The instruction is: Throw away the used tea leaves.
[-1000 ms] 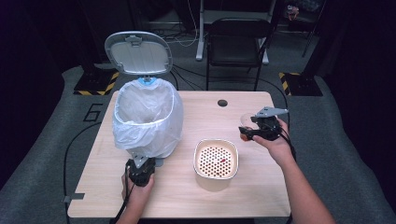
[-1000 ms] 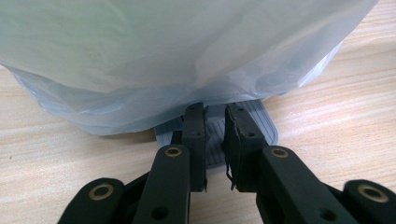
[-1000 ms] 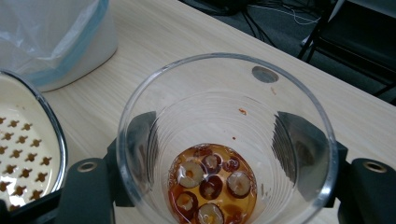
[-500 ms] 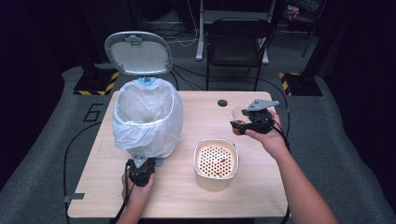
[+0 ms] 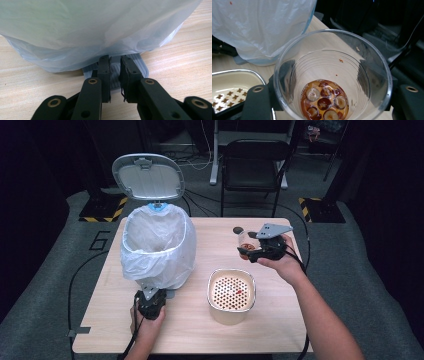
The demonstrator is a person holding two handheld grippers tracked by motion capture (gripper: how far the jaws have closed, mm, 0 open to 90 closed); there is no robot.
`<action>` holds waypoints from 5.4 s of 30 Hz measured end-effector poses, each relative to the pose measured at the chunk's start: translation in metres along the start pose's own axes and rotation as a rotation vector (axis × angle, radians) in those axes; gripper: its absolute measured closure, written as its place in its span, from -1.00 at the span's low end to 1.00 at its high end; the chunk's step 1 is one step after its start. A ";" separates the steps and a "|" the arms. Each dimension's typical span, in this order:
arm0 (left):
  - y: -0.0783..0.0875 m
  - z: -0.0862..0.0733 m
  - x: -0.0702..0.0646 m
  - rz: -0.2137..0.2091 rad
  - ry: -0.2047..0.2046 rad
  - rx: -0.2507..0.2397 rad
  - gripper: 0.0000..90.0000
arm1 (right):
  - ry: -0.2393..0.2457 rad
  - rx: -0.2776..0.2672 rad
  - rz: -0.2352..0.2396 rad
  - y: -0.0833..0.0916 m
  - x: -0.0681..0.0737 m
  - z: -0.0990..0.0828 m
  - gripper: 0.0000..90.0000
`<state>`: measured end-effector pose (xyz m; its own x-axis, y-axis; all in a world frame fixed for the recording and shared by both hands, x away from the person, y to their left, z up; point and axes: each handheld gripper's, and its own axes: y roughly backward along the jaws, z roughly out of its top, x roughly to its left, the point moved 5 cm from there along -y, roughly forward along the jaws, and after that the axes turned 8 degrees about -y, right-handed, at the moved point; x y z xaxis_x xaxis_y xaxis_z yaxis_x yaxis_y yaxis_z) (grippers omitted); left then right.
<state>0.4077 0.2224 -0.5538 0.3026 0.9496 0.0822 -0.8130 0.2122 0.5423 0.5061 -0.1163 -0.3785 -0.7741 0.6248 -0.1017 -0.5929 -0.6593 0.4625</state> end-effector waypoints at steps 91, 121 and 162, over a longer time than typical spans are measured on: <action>-0.001 0.000 -0.002 -0.009 0.027 -0.007 0.75 | 1.723 0.101 -0.464 -0.007 0.098 -0.052 -0.19; -0.001 0.000 -0.002 -0.009 0.033 -0.009 0.75 | 1.739 0.052 -0.498 -0.006 0.103 -0.049 -0.20; -0.001 0.000 -0.001 -0.006 0.018 -0.006 0.75 | 1.057 0.026 -0.225 0.005 0.079 0.000 -0.20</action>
<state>0.4079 0.2210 -0.5542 0.2988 0.9522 0.0637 -0.8139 0.2195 0.5379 0.4421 -0.0703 -0.3846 -0.4549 0.0455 -0.8894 -0.7504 -0.5574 0.3553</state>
